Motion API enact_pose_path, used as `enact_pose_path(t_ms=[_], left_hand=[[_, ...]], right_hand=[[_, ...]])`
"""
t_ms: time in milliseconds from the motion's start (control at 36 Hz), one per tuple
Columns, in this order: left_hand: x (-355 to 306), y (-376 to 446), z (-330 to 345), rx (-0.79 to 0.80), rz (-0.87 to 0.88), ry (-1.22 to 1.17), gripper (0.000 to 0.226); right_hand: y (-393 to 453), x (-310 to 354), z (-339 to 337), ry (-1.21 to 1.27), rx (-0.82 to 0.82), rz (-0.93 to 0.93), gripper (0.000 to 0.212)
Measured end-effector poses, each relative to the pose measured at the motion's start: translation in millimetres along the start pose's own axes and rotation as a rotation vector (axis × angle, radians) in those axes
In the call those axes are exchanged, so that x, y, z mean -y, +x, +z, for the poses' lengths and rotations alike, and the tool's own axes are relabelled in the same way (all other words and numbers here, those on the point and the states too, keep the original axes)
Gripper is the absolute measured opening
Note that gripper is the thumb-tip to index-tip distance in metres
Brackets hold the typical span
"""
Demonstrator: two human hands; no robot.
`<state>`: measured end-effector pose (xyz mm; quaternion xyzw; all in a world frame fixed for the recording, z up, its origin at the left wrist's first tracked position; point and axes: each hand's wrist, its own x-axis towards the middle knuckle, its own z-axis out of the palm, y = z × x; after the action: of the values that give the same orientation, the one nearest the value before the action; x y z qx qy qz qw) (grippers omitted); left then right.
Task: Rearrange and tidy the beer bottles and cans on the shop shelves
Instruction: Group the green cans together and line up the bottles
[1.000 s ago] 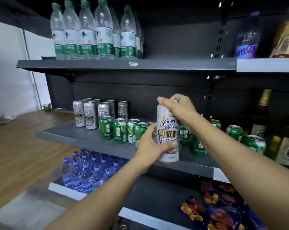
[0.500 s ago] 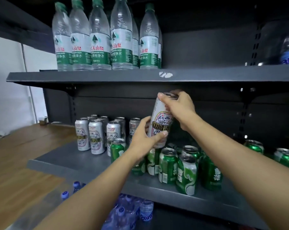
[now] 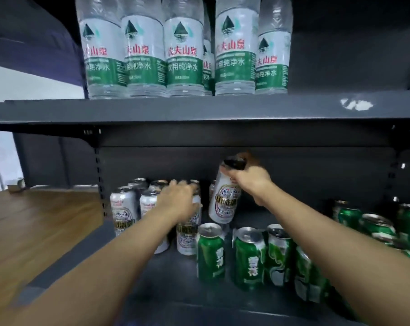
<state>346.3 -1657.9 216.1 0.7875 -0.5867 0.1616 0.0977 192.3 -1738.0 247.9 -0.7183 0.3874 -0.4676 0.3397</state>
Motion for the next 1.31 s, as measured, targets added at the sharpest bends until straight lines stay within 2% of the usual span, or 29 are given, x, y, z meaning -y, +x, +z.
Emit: enact_pose_path(t_ms=[83,250,611,667,722,750,889,944,1139,1306], left_hand=[[9,7,13,0.032,0.096,0.044,0.054],[18,13,15,-0.033,0.146,-0.051,0.039],[26,15,15,0.051,0.180,-0.138,0.046],[21,14,13,0.047,0.172,-0.128,0.047],[15,13,12,-0.012,0.174,-0.113,0.045],[10,12,11,-0.058,0.181,-0.121,0.043],[-25,13,-1,-0.212,0.262,-0.296,0.032],[-44,19,-3,-0.169,0.312,-0.363,0.031],[-108,51,11,0.205,0.420,-0.372,0.032],[-146,81,33,0.432,0.430,-0.159,0.042]], right_hand=[[2,-6,19,-0.068,0.050,0.051,0.029],[-3,-22,36,-0.144,0.119,0.153,0.028],[-23,-22,45,-0.285,0.204,0.159,0.018],[-22,-22,40,-0.303,0.226,0.186,0.043],[-17,-25,31,-0.343,0.146,0.214,0.069],[-13,-28,24,-0.379,0.089,0.218,0.073],[-10,-41,-42,-0.588,-0.068,0.243,0.047],[-12,-47,-74,-0.678,-0.081,0.267,0.040],[-2,-76,-154,-0.851,0.041,0.314,0.017],[22,-100,-167,-0.971,0.323,0.248,0.030]])
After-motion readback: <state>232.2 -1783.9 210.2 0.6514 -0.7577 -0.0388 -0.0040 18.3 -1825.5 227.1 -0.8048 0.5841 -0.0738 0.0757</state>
